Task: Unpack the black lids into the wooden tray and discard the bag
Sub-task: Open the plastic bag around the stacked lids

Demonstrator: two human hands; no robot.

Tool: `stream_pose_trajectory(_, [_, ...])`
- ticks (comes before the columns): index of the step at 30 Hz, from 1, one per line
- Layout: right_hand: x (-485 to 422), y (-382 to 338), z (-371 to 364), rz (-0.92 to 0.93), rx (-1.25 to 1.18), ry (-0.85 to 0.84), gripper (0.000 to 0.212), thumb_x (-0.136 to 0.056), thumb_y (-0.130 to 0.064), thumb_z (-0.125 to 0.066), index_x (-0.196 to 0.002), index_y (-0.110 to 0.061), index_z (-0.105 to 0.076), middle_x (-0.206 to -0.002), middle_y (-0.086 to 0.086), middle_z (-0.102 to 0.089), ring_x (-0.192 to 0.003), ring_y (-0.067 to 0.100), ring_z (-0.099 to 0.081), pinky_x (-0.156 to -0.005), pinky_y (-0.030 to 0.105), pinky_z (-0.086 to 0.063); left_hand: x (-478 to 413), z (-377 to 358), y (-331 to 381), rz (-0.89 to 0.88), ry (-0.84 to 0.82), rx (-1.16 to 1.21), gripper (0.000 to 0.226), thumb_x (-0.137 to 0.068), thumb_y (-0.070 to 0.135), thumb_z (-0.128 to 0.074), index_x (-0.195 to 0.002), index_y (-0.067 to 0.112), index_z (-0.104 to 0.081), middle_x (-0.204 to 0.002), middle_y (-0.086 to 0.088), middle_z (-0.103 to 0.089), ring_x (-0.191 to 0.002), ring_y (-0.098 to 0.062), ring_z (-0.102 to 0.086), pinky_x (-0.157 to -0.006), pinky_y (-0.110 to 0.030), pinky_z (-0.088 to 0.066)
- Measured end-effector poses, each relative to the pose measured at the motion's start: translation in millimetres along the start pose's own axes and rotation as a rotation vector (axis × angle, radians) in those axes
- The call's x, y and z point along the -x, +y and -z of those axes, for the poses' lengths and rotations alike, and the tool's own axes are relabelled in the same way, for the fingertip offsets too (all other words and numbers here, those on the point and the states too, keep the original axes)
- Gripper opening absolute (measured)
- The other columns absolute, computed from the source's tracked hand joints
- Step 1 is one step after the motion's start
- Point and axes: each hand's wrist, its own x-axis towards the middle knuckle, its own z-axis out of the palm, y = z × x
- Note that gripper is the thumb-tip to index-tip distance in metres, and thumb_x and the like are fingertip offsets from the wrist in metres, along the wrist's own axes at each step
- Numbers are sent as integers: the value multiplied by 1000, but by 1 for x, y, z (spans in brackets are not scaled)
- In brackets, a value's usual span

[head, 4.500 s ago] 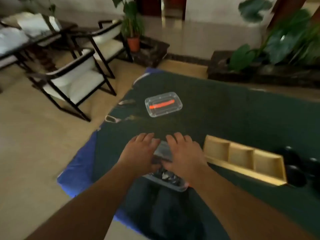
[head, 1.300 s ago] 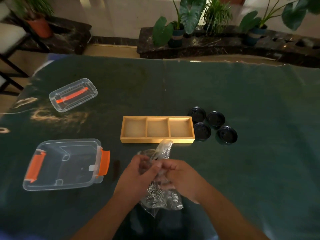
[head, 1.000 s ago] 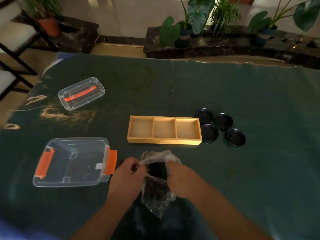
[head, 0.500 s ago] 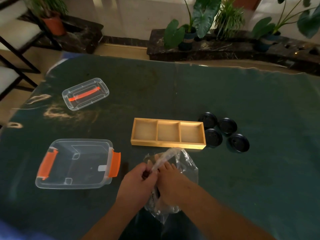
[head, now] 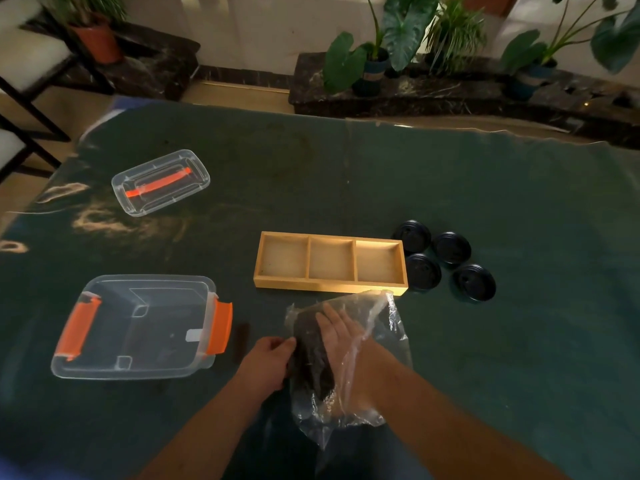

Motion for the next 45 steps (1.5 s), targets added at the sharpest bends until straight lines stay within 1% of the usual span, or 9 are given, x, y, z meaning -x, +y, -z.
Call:
stream_pose_trajectory(7, [13,26,-24,-19,-25,-39,148,-70,-48,-92,-159,-43,26,-170,4,2,-147,42,-40,-115,50,-46,-23,-21,-11,-7,-60,11,27,-105,45,-59,-105,20,-71,-104,-8,-75,-90,-24,-71,-66,-34,-54])
stream_pose_trajectory(9, [16,26,-29,-35,-186,-50,138,-74,-47,-89,-160,-54,19,-175,5,10,-150,40,-38,-116,56,-45,-25,-25,-16,-65,-3,-8,29,-103,44,-64,-89,20,-72,-86,-6,-73,-76,-20,-67,-62,-32,-49])
stream_pose_trajectory(13, [15,22,-35,-46,-391,13,92,-81,-46,-87,-155,-49,-32,-158,-2,-43,-146,24,-44,-121,50,-42,-30,-24,-23,-162,46,-92,31,-100,35,-70,-74,19,-65,-69,-2,-66,-66,-19,-61,-65,-38,-49])
stream_pose_trajectory(20, [45,41,-33,-64,-347,119,85,-86,-58,-73,-154,-58,-20,-151,-3,-30,-128,24,-55,-116,38,-45,-14,-12,-26,-374,198,-636,29,-101,35,-60,-78,22,-47,-72,2,-61,-71,-27,-62,-64,-39,-44])
stream_pose_trajectory(28, [49,45,-25,-235,-959,196,69,-88,-23,-85,-148,-29,-51,-127,-11,-53,-108,0,-64,-93,24,-60,18,-23,-27,-39,-74,31,29,-95,51,-74,-90,22,-78,-84,-1,-83,-69,-13,-78,-54,-24,-56])
stream_pose_trajectory(31, [49,44,-21,-260,-1037,233,64,-84,-19,-88,-137,-42,-62,-130,-14,-63,-106,-3,-67,-97,28,-59,12,-11,-38,-225,64,-124,24,-97,18,-77,-75,11,-70,-58,2,-68,-52,-6,-58,-52,-26,-45])
stream_pose_trajectory(38, [50,43,-21,-428,-1342,279,36,-92,-27,-81,-126,-35,-72,-111,-4,-83,-101,19,-79,-97,48,-63,12,-5,-33,-460,234,-401,22,-99,25,-69,-83,22,-56,-66,-4,-66,-64,-22,-63,-64,-45,-51])
stream_pose_trajectory(42, [42,41,-11,-470,-1274,385,29,-102,-17,-70,-120,-40,-73,-108,-5,-83,-98,14,-79,-88,34,-64,18,-21,-19,-73,-131,241,34,-94,53,-73,-111,24,-73,-103,-23,-78,-91,-38,-74,-81,-56,-63])
stream_pose_trajectory(45, [40,41,-2,-472,-1296,403,31,-100,-18,-73,-124,-38,-73,-110,-3,-82,-99,17,-79,-83,30,-64,18,-17,-21,-27,-317,395,44,-89,41,-84,-117,9,-72,-105,-20,-81,-83,-27,-77,-60,-35,-61])
